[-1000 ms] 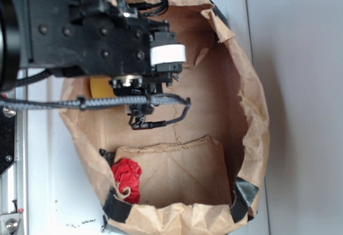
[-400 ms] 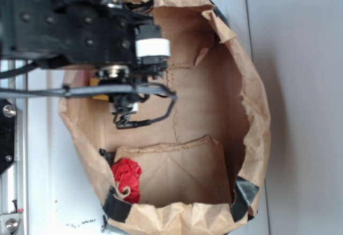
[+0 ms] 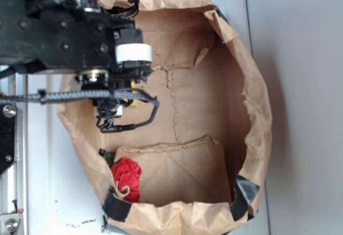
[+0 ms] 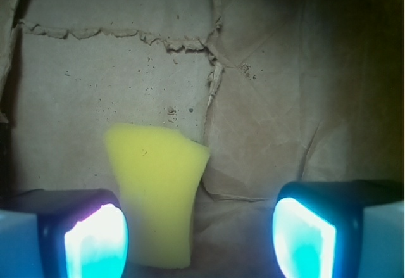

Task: Grab the green sponge.

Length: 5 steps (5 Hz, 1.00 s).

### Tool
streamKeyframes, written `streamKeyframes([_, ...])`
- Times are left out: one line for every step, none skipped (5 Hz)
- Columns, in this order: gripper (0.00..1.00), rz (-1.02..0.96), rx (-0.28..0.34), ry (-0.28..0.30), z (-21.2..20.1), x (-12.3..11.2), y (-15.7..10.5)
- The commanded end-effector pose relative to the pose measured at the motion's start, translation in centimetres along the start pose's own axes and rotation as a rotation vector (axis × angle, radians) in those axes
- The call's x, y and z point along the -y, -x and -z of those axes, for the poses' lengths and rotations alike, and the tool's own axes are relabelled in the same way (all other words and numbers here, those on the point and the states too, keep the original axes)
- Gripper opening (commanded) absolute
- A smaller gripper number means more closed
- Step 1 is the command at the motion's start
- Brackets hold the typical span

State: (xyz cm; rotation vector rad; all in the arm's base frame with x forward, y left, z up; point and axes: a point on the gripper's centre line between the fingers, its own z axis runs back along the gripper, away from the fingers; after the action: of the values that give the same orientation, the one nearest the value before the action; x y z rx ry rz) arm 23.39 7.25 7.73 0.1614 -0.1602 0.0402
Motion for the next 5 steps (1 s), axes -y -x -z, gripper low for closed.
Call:
streamKeyframes([1.0,-0.009,0.039,-0.013,-0.1,-0.4,-1.0])
streamKeyframes([1.0,-0.013,0.036,-0.016,0.6,0.0,-0.8])
streamKeyframes([1.0,-0.035,0.004,-0.023,1.4,0.5,-0.7])
streamKeyframes([1.0,-0.042,-0.012,-0.032,1.8,0.8,-0.5])
streamKeyframes([1.0,-0.051,-0.033,-0.024,1.6,1.2,-0.5])
